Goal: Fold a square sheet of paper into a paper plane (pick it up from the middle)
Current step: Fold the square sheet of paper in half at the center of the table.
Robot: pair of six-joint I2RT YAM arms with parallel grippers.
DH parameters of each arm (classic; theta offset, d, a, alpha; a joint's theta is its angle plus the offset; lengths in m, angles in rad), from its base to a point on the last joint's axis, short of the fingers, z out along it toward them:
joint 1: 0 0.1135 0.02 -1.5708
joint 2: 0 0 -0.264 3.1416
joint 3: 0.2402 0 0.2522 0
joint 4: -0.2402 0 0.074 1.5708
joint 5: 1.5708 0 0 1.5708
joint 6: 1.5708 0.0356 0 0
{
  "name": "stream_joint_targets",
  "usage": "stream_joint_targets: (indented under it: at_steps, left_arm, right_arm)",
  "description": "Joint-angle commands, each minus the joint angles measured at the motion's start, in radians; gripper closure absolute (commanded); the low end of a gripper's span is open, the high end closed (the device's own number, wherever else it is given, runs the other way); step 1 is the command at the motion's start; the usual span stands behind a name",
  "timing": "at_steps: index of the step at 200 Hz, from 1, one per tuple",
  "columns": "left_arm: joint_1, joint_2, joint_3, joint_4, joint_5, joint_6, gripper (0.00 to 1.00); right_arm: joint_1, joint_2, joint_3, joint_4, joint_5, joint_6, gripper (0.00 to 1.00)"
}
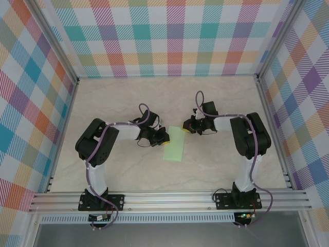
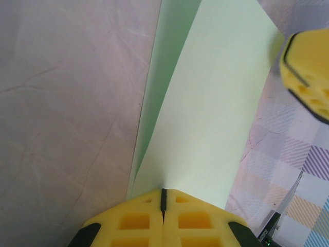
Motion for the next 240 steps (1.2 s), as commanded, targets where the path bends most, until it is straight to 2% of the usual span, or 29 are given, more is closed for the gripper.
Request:
stream_joint_targets:
  at_steps: [1,69,130,240]
  left_arm:
    - [-0.014,0.100,-0.069,-0.168,-0.145,0.017,1.00]
    - [-0.013,0.095,-0.071,-0.172,-0.146,0.017,1.00]
    - [-0.013,0.093,-0.068,-0.177,-0.146,0.020,1.00]
    - [-0.013,0.093,-0.059,-0.188,-0.145,0.021,1.00]
  right_arm:
    - [-0.008,0.028,0.028,-0.038,-0.004,-0.030,0.96]
    - [-0.010,0.080,0.013,-0.018,0.004,-0.008,0.97]
    - [-0.011,0.017,0.092,-0.137,0.034,-0.006,0.97]
    - [-0.011,0.115,0.117,-0.199,0.086,0.013,0.96]
